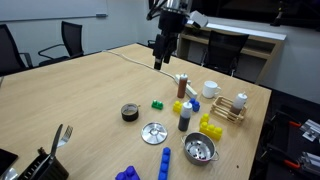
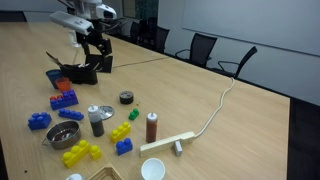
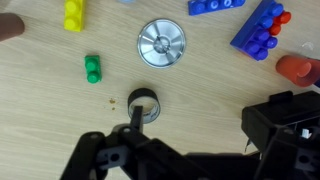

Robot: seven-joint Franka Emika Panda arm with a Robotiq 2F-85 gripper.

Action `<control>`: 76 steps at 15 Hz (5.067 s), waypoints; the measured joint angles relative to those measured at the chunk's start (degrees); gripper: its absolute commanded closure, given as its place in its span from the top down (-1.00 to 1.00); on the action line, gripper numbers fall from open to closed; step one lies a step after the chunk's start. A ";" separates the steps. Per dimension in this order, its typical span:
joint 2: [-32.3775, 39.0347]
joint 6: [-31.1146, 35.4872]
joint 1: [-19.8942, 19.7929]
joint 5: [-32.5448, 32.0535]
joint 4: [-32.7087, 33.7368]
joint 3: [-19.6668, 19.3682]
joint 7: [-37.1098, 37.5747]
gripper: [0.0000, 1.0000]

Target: Move the black masking tape downwards near the edge of the table

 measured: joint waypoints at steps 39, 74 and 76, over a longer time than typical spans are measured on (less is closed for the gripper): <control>40.85 18.17 5.00 -6.59 35.44 -6.51 10.50 1.00; 59.88 11.05 8.05 -7.98 61.15 -10.61 10.82 -0.96; 59.20 9.31 8.07 -7.99 62.46 -10.72 11.76 -0.96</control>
